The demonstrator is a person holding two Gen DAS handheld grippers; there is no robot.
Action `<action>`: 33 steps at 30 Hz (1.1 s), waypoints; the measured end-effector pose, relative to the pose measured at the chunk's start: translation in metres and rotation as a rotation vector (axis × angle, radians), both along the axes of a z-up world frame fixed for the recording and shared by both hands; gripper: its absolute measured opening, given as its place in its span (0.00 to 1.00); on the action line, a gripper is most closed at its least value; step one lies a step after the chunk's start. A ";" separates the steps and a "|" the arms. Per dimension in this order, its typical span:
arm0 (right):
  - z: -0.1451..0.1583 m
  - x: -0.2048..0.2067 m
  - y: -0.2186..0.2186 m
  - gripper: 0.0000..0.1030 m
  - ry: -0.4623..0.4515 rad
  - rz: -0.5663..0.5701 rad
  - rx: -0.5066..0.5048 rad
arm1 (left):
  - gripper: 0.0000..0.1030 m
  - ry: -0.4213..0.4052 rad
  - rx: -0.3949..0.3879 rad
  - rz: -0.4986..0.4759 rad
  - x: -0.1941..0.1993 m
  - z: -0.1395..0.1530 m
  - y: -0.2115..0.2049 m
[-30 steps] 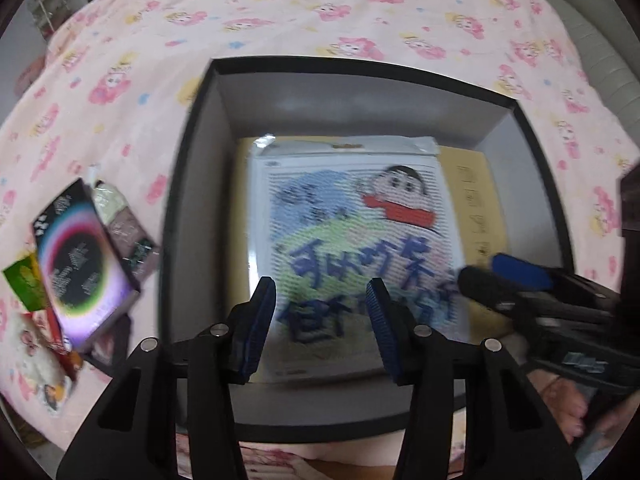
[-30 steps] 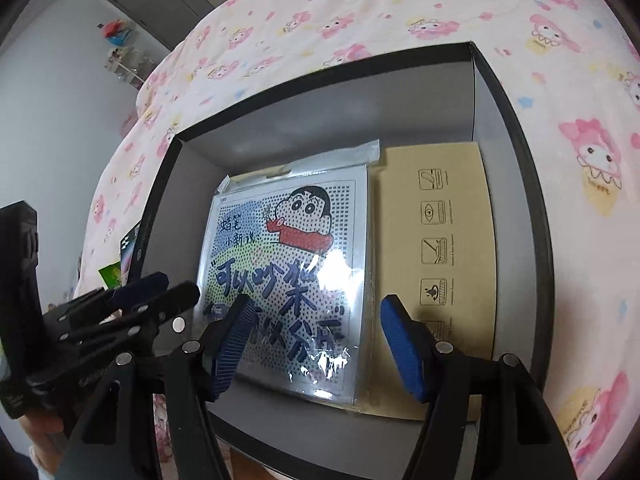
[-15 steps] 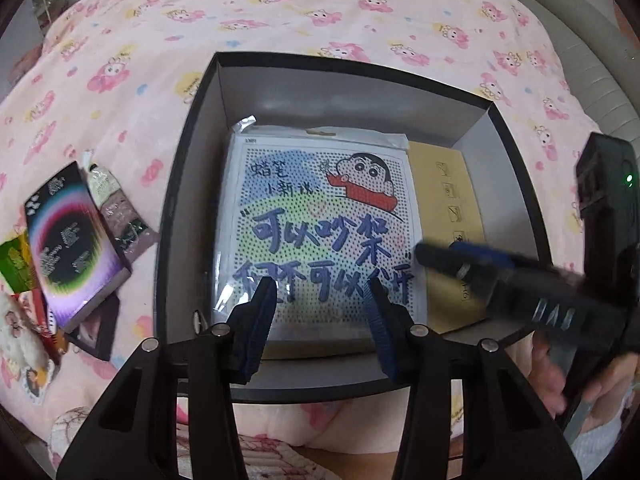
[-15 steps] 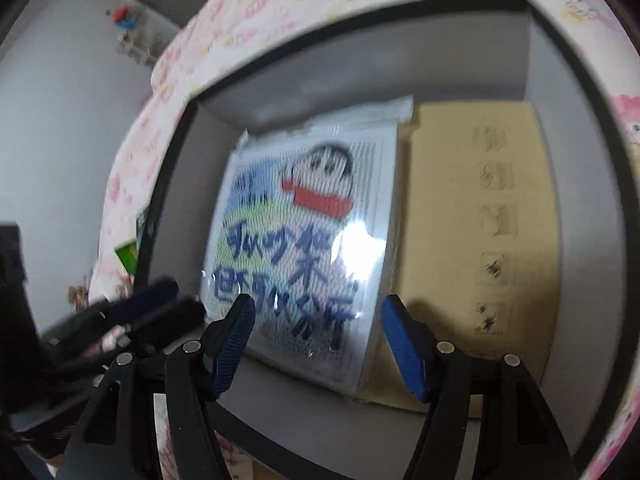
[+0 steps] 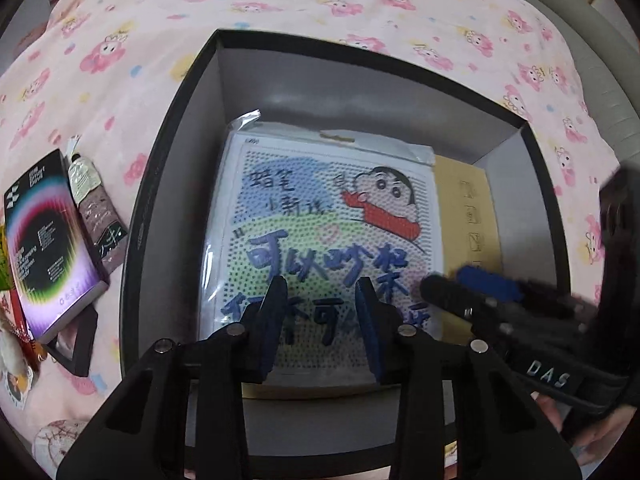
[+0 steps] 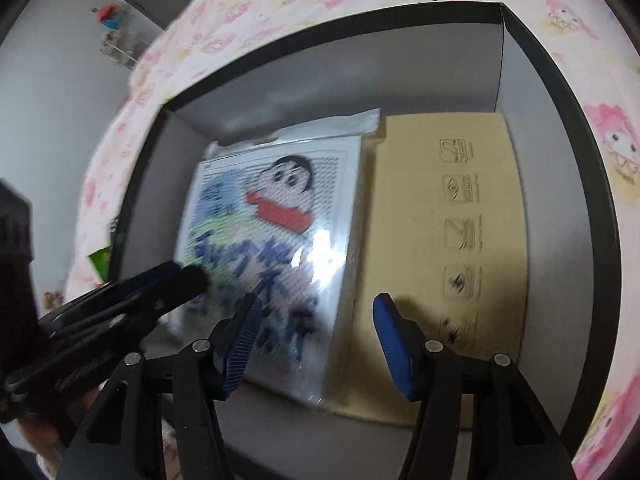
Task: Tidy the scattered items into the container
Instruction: 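Lower the bead-art kit into the black box with the left gripper, then open the left gripper and release the kit inside the box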
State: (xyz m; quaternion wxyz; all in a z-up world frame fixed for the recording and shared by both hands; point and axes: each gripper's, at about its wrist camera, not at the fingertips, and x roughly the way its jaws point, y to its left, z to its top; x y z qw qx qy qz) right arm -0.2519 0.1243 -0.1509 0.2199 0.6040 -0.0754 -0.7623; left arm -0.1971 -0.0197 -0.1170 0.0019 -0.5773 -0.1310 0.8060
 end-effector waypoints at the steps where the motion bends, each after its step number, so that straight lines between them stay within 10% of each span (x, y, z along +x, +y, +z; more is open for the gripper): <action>1: 0.003 -0.005 -0.008 0.46 0.004 0.038 0.009 | 0.35 0.003 0.009 0.007 0.001 0.000 -0.003; 8: 0.003 -0.009 -0.031 0.45 -0.056 0.085 -0.082 | 0.30 0.012 0.065 -0.011 -0.002 0.003 -0.019; 14: 0.024 -0.016 -0.027 0.45 0.173 0.016 0.234 | 0.30 0.027 -0.003 -0.004 -0.017 0.003 -0.011; 21: -0.001 -0.020 -0.034 0.51 -0.003 0.071 0.059 | 0.31 0.018 0.034 -0.011 -0.010 0.000 -0.018; 33: 0.015 -0.025 0.007 0.53 0.023 -0.039 -0.068 | 0.34 0.034 0.056 -0.042 -0.029 0.005 -0.004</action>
